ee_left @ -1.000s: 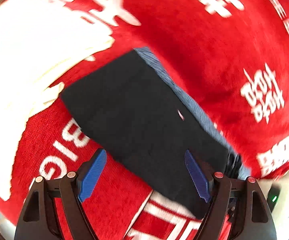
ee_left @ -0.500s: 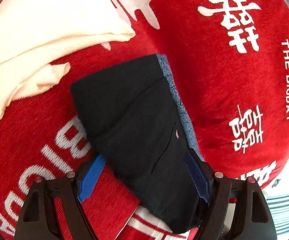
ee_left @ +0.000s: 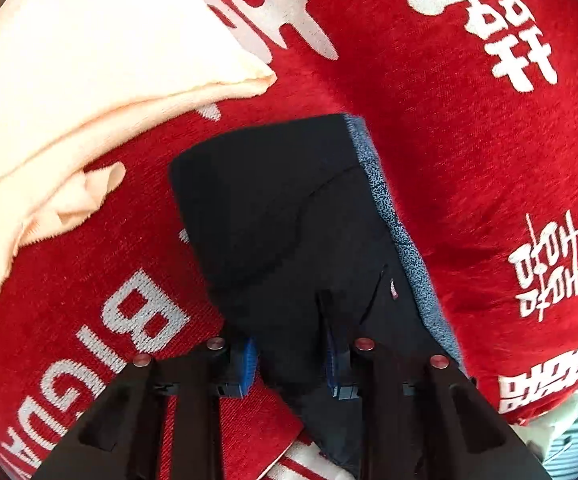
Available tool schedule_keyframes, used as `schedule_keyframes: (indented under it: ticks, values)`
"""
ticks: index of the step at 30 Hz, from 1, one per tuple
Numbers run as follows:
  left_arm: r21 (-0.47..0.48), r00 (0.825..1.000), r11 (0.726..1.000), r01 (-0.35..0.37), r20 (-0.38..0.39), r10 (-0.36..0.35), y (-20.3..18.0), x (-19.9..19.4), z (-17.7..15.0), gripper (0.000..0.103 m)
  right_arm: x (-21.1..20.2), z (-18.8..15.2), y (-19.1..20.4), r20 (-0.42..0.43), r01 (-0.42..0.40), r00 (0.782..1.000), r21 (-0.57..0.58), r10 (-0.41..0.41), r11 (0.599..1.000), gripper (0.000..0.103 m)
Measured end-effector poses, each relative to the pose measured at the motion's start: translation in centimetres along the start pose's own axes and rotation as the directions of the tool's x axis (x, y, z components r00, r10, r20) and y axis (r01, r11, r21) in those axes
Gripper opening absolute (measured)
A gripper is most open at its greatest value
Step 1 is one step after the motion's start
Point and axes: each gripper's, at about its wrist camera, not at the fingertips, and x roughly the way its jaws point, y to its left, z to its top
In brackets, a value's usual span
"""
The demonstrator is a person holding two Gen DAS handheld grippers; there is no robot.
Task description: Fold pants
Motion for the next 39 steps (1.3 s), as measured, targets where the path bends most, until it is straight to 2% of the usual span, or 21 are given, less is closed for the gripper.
schedule_keyframes:
  ticks: [2, 3, 5, 7, 8, 9, 14, 16, 18, 21, 24, 27, 28, 29, 30, 31, 34, 37, 39]
  values:
    - [0.093, 0.998, 0.994, -0.061, 0.027, 0.059, -1.6, -0.4, -0.3, 0.026, -1.1, 0.5, -0.1, 0.010, -0.026, 1.000, 0.018, 0.026, 1.000, 0.088]
    - [0.167, 0.994, 0.981, -0.102, 0.057, 0.094, -3.0, -0.9, -0.7, 0.026, -1.8, 0.9, -0.2, 0.021, -0.045, 0.999, 0.027, 0.044, 0.999, 0.088]
    - [0.279, 0.985, 0.947, -0.160, 0.109, 0.134, -5.1, -1.5, -1.7, 0.026, -3.1, 2.1, -0.1, 0.034, -0.091, 0.995, 0.036, 0.090, 0.995, 0.088]
    - [0.385, 0.975, 0.899, -0.210, 0.158, 0.160, -7.0, -2.1, -2.8, 0.026, -4.1, 3.9, 0.2, 0.027, -0.177, 0.984, 0.042, 0.176, 0.983, 0.088]
    - [0.449, 0.967, 0.861, -0.239, 0.189, 0.170, -8.2, -2.5, -3.7, 0.026, -4.5, 5.1, 0.5, 0.020, -0.226, 0.974, 0.043, 0.225, 0.973, 0.089]
    - [0.480, 0.963, 0.840, -0.254, 0.206, 0.173, -8.9, -2.6, -4.1, 0.026, -4.9, 6.1, 0.9, 0.014, -0.263, 0.965, 0.039, 0.263, 0.964, 0.089]
    - [0.638, 0.940, 0.696, -0.331, 0.291, 0.179, -12.1, -2.8, -6.6, 0.026, -6.9, 12.9, 5.4, -0.046, -0.443, 0.896, -0.014, 0.442, 0.896, 0.090]
    - [0.671, 0.934, 0.655, -0.346, 0.312, 0.174, -12.9, -2.8, -7.3, 0.026, -7.2, 15.5, 7.8, -0.091, -0.495, 0.867, -0.029, 0.490, 0.869, 0.092]
    - [0.692, 0.930, 0.627, -0.357, 0.326, 0.170, -14.0, -2.6, -7.7, 0.026, -7.0, 17.6, 10.4, -0.150, -0.524, 0.845, -0.049, 0.513, 0.850, 0.094]
    - [0.716, 0.926, 0.593, -0.368, 0.340, 0.164, -14.7, -2.4, -8.4, 0.026, -6.5, 20.0, 14.6, -0.215, -0.517, 0.847, -0.128, 0.485, 0.846, 0.094]
    - [0.737, 0.923, 0.562, -0.375, 0.353, 0.152, -15.4, -2.5, -9.1, 0.026, -5.1, 21.3, 18.2, -0.278, -0.478, 0.865, -0.204, 0.417, 0.855, 0.094]
    - [0.747, 0.921, 0.548, -0.377, 0.362, 0.141, -15.8, -2.7, -9.6, 0.026, -3.1, 21.7, 20.5, -0.323, -0.403, 0.894, -0.270, 0.312, 0.875, 0.094]
    - [0.748, 0.921, 0.545, -0.379, 0.364, 0.140, -15.9, -2.7, -9.7, 0.026, -2.4, 21.5, 20.7, -0.341, -0.392, 0.894, -0.275, 0.293, 0.878, 0.087]
    - [0.749, 0.920, 0.542, -0.381, 0.364, 0.144, -15.9, -2.7, -9.8, 0.026, -1.8, 21.3, 20.5, -0.359, -0.376, 0.894, -0.273, 0.269, 0.885, 0.076]
    - [0.749, 0.923, 0.545, -0.377, 0.354, 0.151, -15.8, -2.6, -9.8, 0.026, -1.5, 21.2, 20.2, -0.362, -0.359, 0.898, -0.270, 0.251, 0.894, 0.036]
    - [0.749, 0.925, 0.549, -0.371, 0.351, 0.147, -15.8, -2.7, -9.8, 0.026, -1.5, 21.2, 19.8, -0.352, -0.358, 0.899, -0.253, 0.259, 0.899, 0.023]
    - [0.767, 0.925, 0.526, -0.368, 0.360, 0.123, -16.6, -3.4, -10.6, 0.026, -3.0, 20.5, 17.7, -0.290, -0.396, 0.900, -0.234, 0.325, 0.888, 0.019]
    - [0.788, 0.933, 0.511, -0.344, 0.350, 0.088, -17.9, -4.4, -11.7, 0.026, -5.1, 19.3, 15.2, -0.219, -0.440, 0.893, -0.228, 0.394, 0.869, 0.019]
    - [0.802, 0.939, 0.501, -0.325, 0.338, 0.067, -18.9, -5.2, -12.6, 0.026, -6.6, 18.3, 12.4, -0.170, -0.497, 0.866, -0.180, 0.471, 0.849, 0.019]
